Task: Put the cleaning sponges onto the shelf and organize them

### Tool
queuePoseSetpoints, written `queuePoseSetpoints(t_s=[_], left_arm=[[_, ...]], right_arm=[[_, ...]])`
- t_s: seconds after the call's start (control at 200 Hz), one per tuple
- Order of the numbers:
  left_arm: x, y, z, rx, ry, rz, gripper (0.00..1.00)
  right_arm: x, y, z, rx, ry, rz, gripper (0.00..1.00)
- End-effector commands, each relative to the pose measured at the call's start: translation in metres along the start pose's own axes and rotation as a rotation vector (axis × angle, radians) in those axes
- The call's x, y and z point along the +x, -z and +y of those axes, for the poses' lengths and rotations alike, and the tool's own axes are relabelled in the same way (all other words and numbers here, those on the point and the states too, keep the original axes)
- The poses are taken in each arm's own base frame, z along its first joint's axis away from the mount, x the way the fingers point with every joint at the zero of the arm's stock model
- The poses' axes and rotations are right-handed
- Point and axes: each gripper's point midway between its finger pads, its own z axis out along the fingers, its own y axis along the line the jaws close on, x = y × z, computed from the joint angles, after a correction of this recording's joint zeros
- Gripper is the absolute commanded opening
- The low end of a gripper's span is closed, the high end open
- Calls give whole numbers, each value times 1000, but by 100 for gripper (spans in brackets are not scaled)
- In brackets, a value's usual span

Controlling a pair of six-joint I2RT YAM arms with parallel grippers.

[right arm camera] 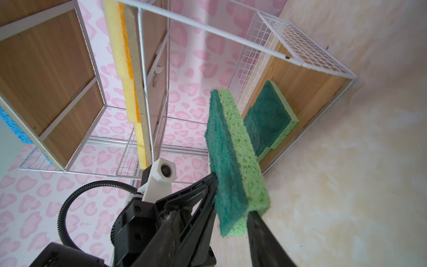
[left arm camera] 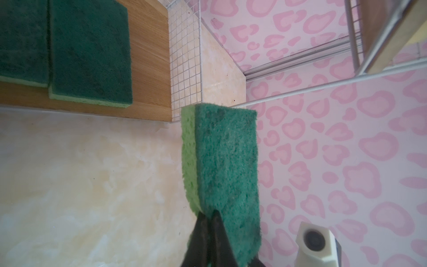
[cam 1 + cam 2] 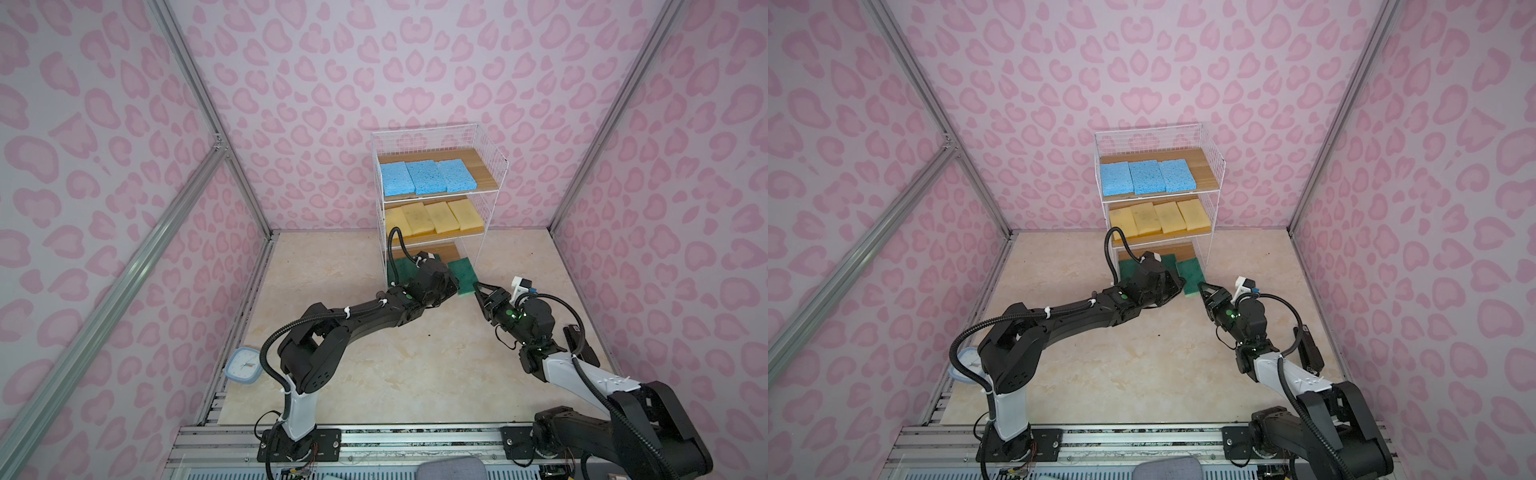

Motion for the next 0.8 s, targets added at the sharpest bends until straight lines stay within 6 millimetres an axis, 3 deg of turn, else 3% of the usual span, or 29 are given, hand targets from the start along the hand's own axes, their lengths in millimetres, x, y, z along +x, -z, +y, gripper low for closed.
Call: queuePoseSetpoints(t_s=[0.0,0.255,0.795], left_arm=[[-2,4,-12,32,-14,-8,4],[-7,8,-19,45,-49,-22,4],[-16,14,-15,6,-75,-48,4]], right_arm=[[4,-5,13,-59,-7,48,47],[11,-15,18,-70,-39,112,49],[23,-6,8,14,-42,160,52]])
